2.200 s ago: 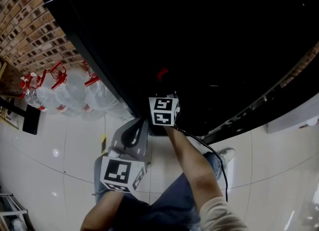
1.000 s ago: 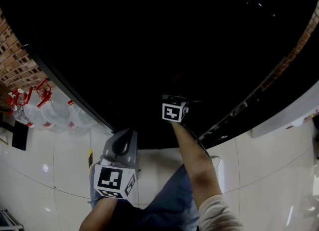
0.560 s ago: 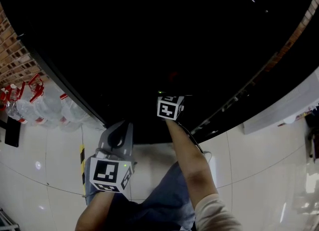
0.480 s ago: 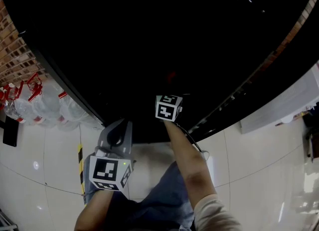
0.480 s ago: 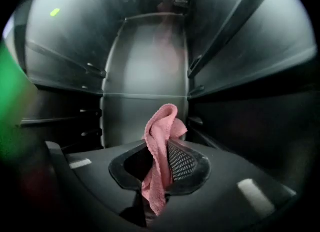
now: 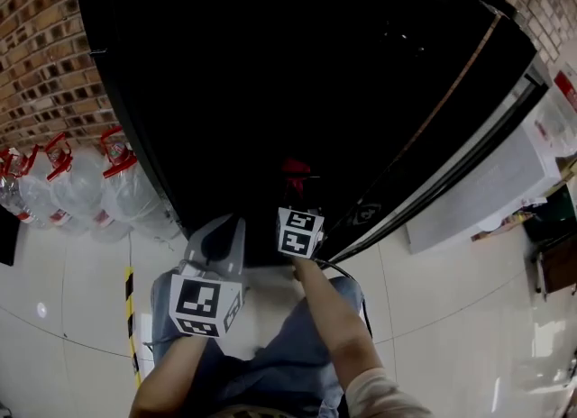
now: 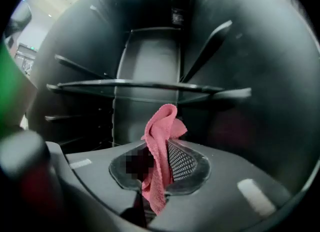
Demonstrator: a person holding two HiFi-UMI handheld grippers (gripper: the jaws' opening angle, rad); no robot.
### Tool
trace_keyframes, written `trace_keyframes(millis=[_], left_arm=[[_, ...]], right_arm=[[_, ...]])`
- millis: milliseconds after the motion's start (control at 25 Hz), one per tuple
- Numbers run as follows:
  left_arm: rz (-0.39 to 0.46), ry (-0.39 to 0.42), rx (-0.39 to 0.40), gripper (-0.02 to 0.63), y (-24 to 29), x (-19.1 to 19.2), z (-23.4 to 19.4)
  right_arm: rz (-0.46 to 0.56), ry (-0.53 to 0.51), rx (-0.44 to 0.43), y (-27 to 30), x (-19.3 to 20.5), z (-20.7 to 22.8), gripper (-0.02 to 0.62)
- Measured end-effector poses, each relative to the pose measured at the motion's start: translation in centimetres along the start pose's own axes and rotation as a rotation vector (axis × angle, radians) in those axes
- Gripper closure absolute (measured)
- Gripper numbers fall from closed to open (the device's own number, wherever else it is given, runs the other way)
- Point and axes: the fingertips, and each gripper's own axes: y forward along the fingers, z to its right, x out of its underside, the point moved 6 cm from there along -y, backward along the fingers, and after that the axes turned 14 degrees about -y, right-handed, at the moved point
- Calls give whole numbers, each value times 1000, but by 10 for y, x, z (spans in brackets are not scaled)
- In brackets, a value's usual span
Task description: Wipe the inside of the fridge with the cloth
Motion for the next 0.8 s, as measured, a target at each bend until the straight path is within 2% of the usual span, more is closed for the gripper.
trace_keyframes(millis=[320,520,800], left_arm=[[-4,-16,27,612,-5,-1,13],[-13,-21,35,612,-8,1,21],[-38,-33,24,612,-7,5,26]], right_arm=[[2,8,0,-48,7,0,526],[39,28,3,-73,3,7,526],[62,28,-33,-104,-8,4,525]])
